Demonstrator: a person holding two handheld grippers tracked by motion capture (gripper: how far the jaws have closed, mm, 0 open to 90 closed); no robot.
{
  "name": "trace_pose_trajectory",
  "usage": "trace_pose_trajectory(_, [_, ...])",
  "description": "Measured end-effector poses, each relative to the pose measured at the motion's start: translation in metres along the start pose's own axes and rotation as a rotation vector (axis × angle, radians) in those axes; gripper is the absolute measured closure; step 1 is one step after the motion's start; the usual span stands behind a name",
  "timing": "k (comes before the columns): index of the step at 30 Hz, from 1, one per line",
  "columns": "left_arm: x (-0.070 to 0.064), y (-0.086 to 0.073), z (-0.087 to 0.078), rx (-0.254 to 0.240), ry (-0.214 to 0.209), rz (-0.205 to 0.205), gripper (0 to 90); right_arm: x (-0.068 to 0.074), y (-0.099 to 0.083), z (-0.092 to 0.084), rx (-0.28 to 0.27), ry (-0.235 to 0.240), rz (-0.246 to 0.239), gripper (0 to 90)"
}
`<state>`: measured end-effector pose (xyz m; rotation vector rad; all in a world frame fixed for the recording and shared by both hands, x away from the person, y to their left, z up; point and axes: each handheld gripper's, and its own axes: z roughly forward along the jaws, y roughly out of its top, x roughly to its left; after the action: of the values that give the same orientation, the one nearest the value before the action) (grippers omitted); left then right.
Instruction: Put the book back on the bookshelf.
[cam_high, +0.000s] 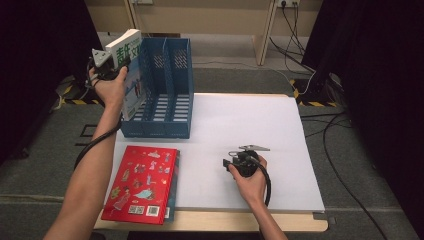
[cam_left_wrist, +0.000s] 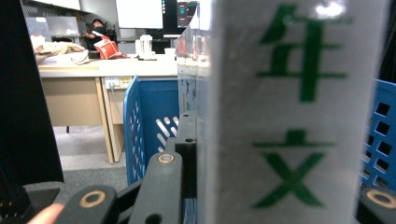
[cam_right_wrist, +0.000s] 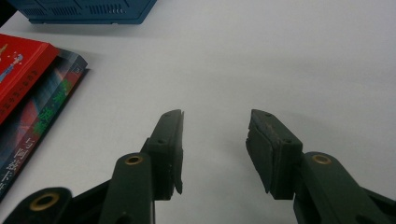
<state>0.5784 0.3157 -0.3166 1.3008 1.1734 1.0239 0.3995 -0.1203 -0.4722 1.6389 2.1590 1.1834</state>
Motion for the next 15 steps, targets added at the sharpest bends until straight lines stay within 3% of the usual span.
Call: trace_pose_trajectory(15, [0.000, -0.007, 0.011, 0.002, 0.009, 0.001, 73.6, 0.000, -0.002, 0.002, 0.008, 0.001, 0.000, 55.5])
